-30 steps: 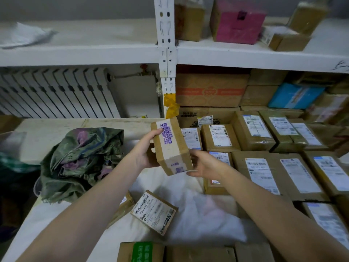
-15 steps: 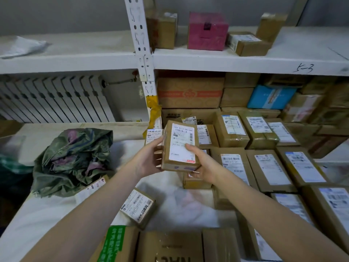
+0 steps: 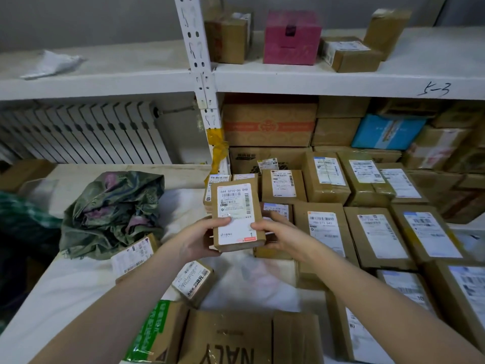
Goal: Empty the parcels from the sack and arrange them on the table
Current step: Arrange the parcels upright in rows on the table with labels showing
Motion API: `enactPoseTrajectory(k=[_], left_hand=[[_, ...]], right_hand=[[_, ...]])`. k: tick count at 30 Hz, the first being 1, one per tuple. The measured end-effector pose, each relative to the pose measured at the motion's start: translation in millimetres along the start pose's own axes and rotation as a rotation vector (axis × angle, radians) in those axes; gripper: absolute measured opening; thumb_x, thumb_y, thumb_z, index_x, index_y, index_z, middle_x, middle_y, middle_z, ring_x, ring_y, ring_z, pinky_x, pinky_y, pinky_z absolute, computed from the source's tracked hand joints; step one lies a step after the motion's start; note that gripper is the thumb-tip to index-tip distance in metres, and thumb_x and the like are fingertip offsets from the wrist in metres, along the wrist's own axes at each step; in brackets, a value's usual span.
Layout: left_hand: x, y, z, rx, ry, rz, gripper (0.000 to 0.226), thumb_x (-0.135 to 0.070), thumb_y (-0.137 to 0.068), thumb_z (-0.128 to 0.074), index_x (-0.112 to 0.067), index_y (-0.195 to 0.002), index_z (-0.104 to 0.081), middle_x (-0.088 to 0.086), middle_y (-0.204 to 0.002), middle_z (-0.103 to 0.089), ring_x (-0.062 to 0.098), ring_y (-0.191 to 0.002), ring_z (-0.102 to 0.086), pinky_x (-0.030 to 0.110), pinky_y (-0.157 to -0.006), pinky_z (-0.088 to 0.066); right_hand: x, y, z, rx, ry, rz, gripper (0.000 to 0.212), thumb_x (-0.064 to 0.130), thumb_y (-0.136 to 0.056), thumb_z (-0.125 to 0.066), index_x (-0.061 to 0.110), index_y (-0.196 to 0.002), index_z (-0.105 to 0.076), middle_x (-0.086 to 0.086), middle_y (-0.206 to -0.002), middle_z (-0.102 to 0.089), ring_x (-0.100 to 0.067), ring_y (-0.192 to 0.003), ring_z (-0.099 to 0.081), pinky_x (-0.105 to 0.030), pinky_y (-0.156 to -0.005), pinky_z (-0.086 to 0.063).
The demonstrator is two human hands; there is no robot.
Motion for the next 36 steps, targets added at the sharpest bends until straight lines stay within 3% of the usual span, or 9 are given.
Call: enactPoseTrajectory(k=[2,5,9,12,16,22,27,32,36], left_hand=[[6,-4,8,-0.056,0.033,0.036,0.053,-0.026,-0.067,-0.079,-0.014,-0.116,-0.063,0.011,-0.114,-0.07,0.027,-0.105,-0.062,0.042,-0.083,-0.048],[17,-11,21,-0.14,0.139,0.115,0.042,-0.022,-0.073,-0.075,-0.009,-0.112,-0.065,0.015,-0.111,-0.071,0.032,-0.108,-0.063,0.046,-0.094,-0.05],[32,-23,56,-0.274,0.164,0.19,0.03,-0.023,-0.073,-0.077,-0.013,-0.1,-0.065,0.015,-0.106,-0.071,0.034,-0.102,-0.065,0.05,-0.097,-0.048],[34,-42,60,-0.288,0.121,0.189,0.026,-0.023,-0.076,-0.075,-0.012,-0.099,-0.066,0.013,-0.093,-0.073,0.032,-0.092,-0.067,0.047,-0.088,-0.052],[23,-79,37,-0.199,0.106,0.126,0.02,-0.021,-0.085,-0.068,-0.011,-0.102,-0.068,0.008,-0.081,-0.076,0.026,-0.084,-0.069,0.039,-0.077,-0.055],[20,-123,42,-0.236,0.102,0.0,0.033,-0.02,-0.093,-0.061,-0.006,-0.123,-0.058,0.015,-0.117,-0.068,0.029,-0.097,-0.066,0.041,-0.085,-0.054],[28,-132,41,-0.234,0.026,-0.048,0.031,-0.014,-0.095,-0.058,-0.004,-0.125,-0.055,0.017,-0.121,-0.064,0.033,-0.105,-0.063,0.044,-0.089,-0.053],[21,-135,39,-0.291,-0.27,-0.101,0.027,-0.021,-0.093,-0.063,-0.012,-0.118,-0.059,0.013,-0.126,-0.063,0.029,-0.11,-0.062,0.042,-0.097,-0.05],[3,-125,45,-0.386,-0.677,-0.135,0.064,-0.03,-0.09,-0.063,-0.008,-0.144,-0.037,0.012,-0.143,-0.048,0.029,-0.128,-0.049,0.035,-0.103,-0.042]], right_hand=[[-8,-3,-1,0.023,0.008,-0.05,0.049,0.03,-0.079,-0.076,0.025,-0.124,-0.055,0.0,-0.113,-0.071,-0.019,-0.108,-0.065,-0.045,-0.098,-0.051],[-22,-3,-7,0.121,0.218,-0.163,0.048,0.042,-0.084,-0.069,0.025,-0.126,-0.052,-0.002,-0.122,-0.065,-0.02,-0.107,-0.065,-0.032,-0.084,-0.052],[-18,-22,8,-0.082,0.365,-0.059,0.036,0.017,-0.092,-0.062,0.008,-0.126,-0.055,-0.007,-0.108,-0.063,-0.013,-0.089,-0.064,-0.017,-0.067,-0.05],[-10,-27,22,-0.21,0.535,0.067,0.033,0.009,-0.089,-0.061,0.007,-0.122,-0.06,-0.007,-0.111,-0.065,-0.014,-0.1,-0.062,-0.022,-0.084,-0.05],[3,-33,33,-0.268,0.866,0.178,0.036,0.012,-0.088,-0.061,0.015,-0.124,-0.061,-0.002,-0.121,-0.063,-0.014,-0.11,-0.059,-0.023,-0.091,-0.047],[-2,-46,22,-0.21,1.338,0.273,0.059,0.014,-0.082,-0.063,0.019,-0.138,-0.046,-0.002,-0.138,-0.045,-0.022,-0.131,-0.04,-0.034,-0.108,-0.038],[-23,-55,5,-0.097,1.451,0.344,0.074,0.016,-0.084,-0.061,0.024,-0.149,-0.028,0.002,-0.153,-0.027,-0.021,-0.139,-0.028,-0.037,-0.114,-0.026],[-21,-69,-16,-0.09,1.567,0.463,0.049,0.029,-0.086,-0.062,0.021,-0.133,-0.05,0.0,-0.139,-0.046,-0.023,-0.129,-0.041,-0.039,-0.106,-0.029],[-18,-80,-12,-0.181,1.637,0.378,0.031,0.027,-0.089,-0.058,0.026,-0.12,-0.056,0.005,-0.125,-0.053,-0.021,-0.118,-0.049,-0.038,-0.102,-0.028]])
Point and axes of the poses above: each hand's wrist, its own y-axis away from the middle knuckle, its own z-axis out of the back of the hand, x = y × z, the point moved 9 cm from there along -y, towards the middle knuckle
